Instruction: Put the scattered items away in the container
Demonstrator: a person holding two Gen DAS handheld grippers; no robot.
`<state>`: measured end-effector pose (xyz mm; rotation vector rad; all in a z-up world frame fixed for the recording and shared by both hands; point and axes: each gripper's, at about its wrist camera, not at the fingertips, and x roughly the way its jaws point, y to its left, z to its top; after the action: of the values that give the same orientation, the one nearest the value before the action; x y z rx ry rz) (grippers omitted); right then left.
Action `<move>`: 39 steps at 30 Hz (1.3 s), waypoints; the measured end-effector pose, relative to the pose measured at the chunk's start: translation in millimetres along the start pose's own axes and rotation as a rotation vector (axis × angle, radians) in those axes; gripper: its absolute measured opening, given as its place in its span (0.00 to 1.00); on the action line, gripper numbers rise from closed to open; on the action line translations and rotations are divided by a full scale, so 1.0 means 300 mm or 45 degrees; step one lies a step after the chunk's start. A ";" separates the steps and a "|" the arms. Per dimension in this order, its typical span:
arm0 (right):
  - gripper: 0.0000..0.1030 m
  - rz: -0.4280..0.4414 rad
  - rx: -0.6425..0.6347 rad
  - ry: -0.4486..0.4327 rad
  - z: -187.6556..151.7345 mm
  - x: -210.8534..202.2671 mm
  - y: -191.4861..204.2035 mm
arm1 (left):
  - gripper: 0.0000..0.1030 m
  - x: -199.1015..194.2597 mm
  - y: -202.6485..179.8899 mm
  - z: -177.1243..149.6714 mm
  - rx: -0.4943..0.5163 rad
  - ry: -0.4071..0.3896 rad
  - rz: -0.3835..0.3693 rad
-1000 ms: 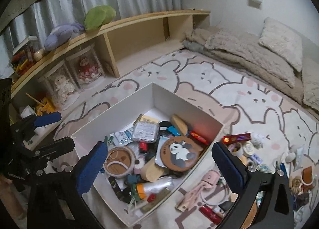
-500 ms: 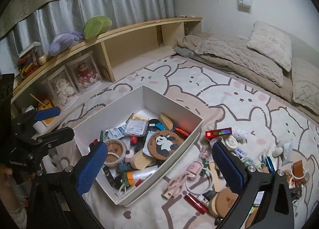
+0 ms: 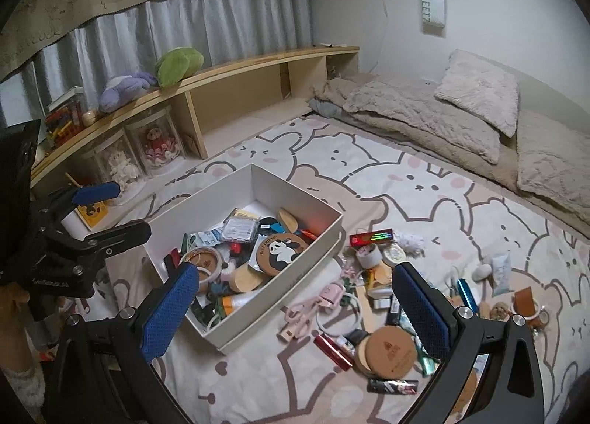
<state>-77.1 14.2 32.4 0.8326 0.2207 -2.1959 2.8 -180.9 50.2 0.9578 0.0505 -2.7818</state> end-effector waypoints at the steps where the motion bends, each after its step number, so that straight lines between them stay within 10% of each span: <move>1: 1.00 -0.002 0.002 -0.005 -0.005 -0.012 -0.005 | 1.00 -0.009 -0.013 0.002 0.008 -0.003 0.000; 39: 1.00 -0.094 0.032 -0.153 -0.331 -0.303 -0.098 | 1.00 -0.148 -0.286 -0.176 0.098 -0.105 -0.047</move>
<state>-4.0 128.7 9.8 0.7136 0.1671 -2.3139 51.9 -84.0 33.0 0.8672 -0.0512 -2.8731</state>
